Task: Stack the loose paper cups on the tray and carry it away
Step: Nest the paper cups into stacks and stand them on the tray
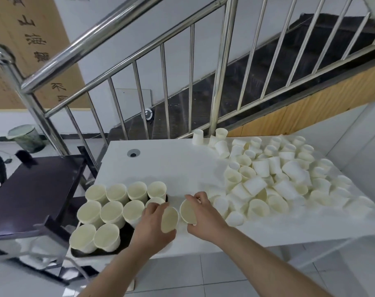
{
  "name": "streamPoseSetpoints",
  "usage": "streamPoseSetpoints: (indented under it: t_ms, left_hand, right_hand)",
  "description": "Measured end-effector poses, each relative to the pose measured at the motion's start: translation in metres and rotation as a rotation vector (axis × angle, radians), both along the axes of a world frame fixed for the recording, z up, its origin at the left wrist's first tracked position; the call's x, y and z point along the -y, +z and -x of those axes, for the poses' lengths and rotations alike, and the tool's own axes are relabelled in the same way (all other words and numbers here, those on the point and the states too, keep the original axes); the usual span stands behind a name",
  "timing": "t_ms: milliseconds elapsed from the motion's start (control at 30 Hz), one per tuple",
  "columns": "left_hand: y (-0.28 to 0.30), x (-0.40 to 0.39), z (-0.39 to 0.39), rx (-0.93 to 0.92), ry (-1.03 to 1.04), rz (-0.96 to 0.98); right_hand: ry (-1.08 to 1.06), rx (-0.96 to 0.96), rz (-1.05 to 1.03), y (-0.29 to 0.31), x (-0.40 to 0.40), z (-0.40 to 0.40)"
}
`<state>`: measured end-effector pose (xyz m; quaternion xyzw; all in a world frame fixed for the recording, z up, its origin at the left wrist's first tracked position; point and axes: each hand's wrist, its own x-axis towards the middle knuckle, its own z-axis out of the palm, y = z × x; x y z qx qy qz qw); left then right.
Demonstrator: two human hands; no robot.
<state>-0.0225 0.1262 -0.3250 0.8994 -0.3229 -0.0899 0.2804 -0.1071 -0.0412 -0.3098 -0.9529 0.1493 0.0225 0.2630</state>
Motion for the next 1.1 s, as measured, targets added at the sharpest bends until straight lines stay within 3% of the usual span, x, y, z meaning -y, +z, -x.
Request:
streamPoseSetpoints:
  t_ms: [233,533,1100]
  left_hand:
    - [-0.013,-0.052,-0.029,-0.023,0.035,-0.073]
    - [-0.047,-0.086,-0.062,-0.005,-0.067,-0.141]
    - [-0.08,-0.092,-0.078,0.115,-0.183,-0.126]
  right_hand:
    - [0.003,-0.103,-0.008,-0.017,-0.041,-0.032]
    - [0.021,-0.241,0.023,-0.046,-0.083,-0.057]
    - [-0.086,-0.194,-0.015,-0.068,-0.097,-0.066]
